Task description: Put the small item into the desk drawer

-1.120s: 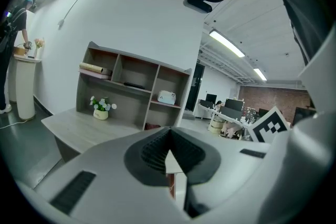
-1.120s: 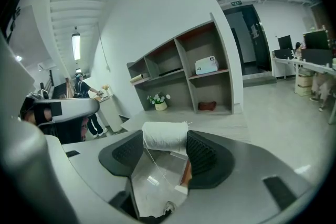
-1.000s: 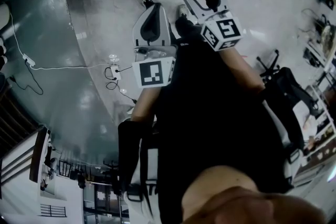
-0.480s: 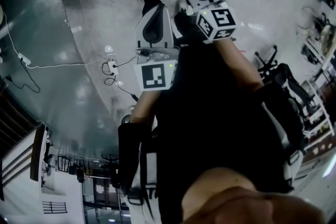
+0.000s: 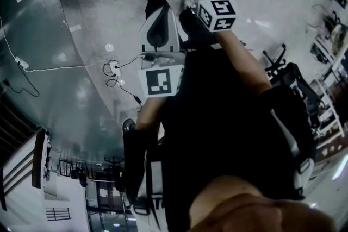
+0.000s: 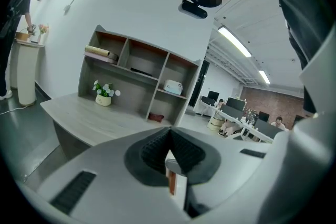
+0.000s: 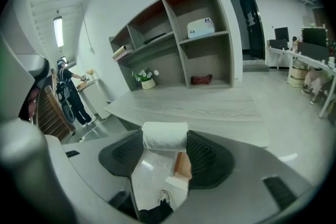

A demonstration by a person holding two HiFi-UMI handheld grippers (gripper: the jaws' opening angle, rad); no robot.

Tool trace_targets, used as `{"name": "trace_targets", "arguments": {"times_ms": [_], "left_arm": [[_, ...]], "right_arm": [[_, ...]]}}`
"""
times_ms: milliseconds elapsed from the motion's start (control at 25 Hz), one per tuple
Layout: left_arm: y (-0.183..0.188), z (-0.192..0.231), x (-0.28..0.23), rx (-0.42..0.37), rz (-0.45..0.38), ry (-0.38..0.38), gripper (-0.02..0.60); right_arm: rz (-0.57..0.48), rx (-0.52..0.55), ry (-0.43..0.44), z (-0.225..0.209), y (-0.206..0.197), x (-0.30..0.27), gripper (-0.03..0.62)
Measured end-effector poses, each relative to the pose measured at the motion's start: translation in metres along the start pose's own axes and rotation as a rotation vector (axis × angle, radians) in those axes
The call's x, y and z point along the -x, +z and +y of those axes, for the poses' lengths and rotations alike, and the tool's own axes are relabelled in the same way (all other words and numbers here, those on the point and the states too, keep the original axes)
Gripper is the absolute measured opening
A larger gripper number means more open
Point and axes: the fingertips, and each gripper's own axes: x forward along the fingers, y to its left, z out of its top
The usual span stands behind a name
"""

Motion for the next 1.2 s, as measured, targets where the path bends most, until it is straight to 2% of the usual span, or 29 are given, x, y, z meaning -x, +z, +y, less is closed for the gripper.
{"name": "trace_targets", "arguments": {"times_ms": [480, 920, 1200], "left_arm": [[-0.011, 0.013, -0.008, 0.031, 0.011, 0.017, -0.002], [-0.028, 0.013, -0.015, 0.047, 0.041, 0.011, -0.002], [-0.032, 0.013, -0.017, 0.055, 0.05, 0.008, -0.002]], "right_arm": [[0.123, -0.004, -0.032, -0.015, -0.051, -0.049, 0.256], [0.273, -0.059, -0.117, -0.043, -0.114, -0.095, 0.256], [0.325, -0.065, -0.142, -0.054, -0.141, -0.115, 0.256]]}}
